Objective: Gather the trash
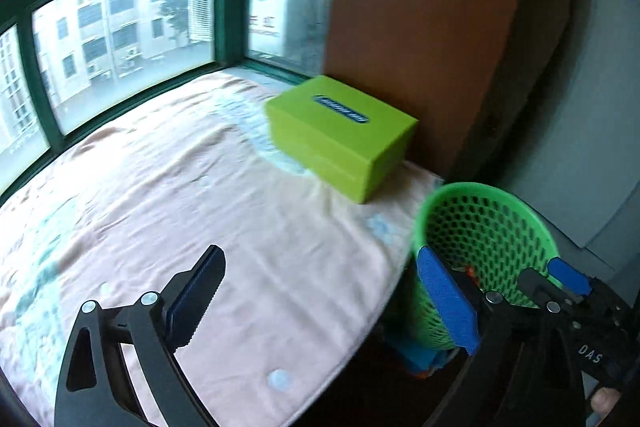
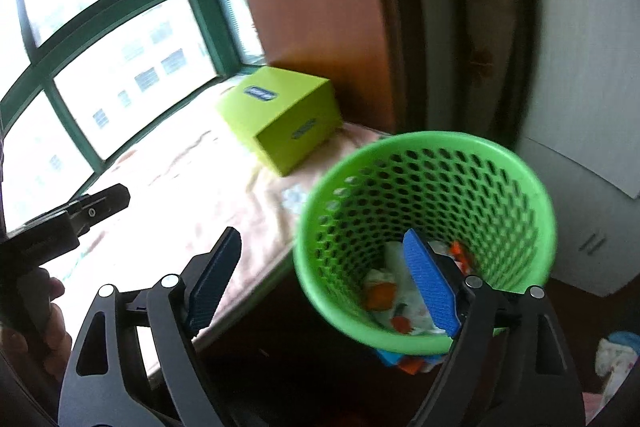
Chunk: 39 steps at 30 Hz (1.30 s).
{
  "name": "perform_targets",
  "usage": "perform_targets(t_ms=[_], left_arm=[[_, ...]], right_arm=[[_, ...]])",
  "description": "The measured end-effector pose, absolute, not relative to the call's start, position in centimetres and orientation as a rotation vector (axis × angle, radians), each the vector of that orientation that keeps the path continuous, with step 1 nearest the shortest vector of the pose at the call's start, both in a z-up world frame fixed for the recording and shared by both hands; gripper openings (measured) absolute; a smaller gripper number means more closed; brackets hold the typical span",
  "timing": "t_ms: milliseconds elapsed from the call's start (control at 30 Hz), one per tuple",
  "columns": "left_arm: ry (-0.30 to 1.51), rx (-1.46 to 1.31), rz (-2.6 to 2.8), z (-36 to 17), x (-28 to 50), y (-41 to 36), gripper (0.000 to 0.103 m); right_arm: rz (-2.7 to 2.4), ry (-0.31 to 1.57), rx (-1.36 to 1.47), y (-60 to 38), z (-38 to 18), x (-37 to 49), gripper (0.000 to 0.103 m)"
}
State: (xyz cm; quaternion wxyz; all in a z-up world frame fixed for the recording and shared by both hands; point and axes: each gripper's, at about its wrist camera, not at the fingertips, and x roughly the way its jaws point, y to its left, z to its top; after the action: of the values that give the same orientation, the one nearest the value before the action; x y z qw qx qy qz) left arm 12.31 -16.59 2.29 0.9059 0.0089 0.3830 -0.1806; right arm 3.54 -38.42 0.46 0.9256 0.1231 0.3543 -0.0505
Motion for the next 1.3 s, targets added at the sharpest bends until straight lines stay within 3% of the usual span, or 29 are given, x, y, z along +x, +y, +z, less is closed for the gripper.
perform_targets(t_ms=[600,1300], left_arm=[[0.755,-0.043,-0.145,2.7,11.0,-5.2,0.096],[0.746,-0.06,0.032,2.7,8.4,-0.2,0.096]], right_arm=[[0.055,0.714,0.155,-29.6,1.0,6.6,0.091],[0.184,0.703,0.07,-23.4,0.3,6.9,0.096]])
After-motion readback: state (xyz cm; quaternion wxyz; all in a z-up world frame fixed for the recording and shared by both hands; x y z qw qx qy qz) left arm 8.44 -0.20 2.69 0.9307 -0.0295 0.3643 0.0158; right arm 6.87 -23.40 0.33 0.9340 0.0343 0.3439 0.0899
